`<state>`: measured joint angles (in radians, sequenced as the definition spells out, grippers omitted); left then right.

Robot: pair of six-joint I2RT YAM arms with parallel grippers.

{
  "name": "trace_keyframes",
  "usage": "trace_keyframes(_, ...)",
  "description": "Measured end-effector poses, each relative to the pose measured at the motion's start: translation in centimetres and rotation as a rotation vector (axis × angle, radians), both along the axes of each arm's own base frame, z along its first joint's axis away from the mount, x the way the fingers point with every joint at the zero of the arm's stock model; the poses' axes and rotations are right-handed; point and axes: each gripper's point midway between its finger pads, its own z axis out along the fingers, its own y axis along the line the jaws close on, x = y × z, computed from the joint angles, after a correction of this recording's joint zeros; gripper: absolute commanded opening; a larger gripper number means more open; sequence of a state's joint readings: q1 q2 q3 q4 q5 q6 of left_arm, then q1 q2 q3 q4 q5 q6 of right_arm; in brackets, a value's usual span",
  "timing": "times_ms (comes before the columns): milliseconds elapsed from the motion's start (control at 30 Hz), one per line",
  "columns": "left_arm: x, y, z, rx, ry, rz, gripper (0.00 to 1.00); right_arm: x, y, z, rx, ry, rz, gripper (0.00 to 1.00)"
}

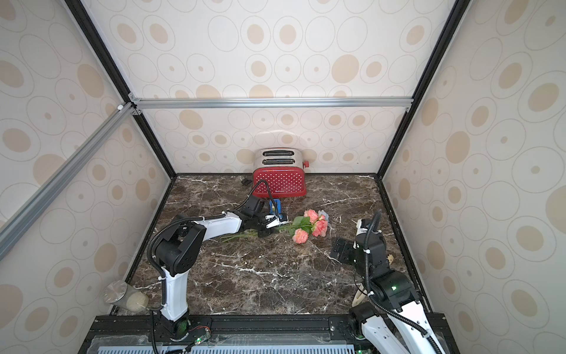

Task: Wrap bouquets with tape
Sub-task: Place the unwrapped bouquet at the center of the board, then pull the tape from the tape cutter.

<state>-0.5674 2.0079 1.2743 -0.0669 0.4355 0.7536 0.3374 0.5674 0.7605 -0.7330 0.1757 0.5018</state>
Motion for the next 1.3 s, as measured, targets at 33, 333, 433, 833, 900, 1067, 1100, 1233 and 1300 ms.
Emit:
trace_keyframes(33, -0.2, 0.1, 0.5, -0.008, -0.005, 0.006, 0.46, 0.0, 0.0, 0.0, -0.001, 0.000, 0.002, 0.97)
trace_keyframes(333, -0.7, 2.8, 11.8, -0.170, -0.216, 0.191, 0.59, 1.8, 1.9, 0.7, 0.026, 0.023, 0.064, 0.95)
trace_keyframes(433, -1.4, 4.7, 15.3, -0.223, -0.305, 0.269, 0.99, 3.4, 3.4, 2.0, 0.067, 0.016, 0.102, 0.92)
trace_keyframes(833, -2.7, 13.5, 16.4, -0.278, -0.336, 0.648, 0.99, 8.5, 17.9, 0.6, 0.138, 0.151, 0.401, 0.81)
trace_keyframes(900, -3.2, 13.8, 15.2, -0.251, -0.311, 0.647, 0.99, 9.4, 20.5, -0.4, 0.182, 0.179, 0.436, 0.75)
trace_keyframes(1067, -6.2, 14.2, 13.2, -0.265, -0.284, 0.587, 0.96, 11.8, 24.0, -4.0, 0.226, 0.284, 0.442, 0.62)
trace_keyframes(1100, -6.9, 14.1, 13.0, -0.273, -0.285, 0.567, 0.94, 12.4, 24.5, -4.6, 0.230, 0.301, 0.436, 0.59)
trace_keyframes(1233, -7.9, 13.3, 12.5, -0.277, -0.274, 0.495, 0.89, 14.5, 26.1, -6.1, 0.254, 0.339, 0.414, 0.52)
trace_keyframes(1300, -8.0, 13.1, 11.9, -0.261, -0.265, 0.476, 0.88, 15.4, 26.7, -6.7, 0.273, 0.353, 0.406, 0.48)
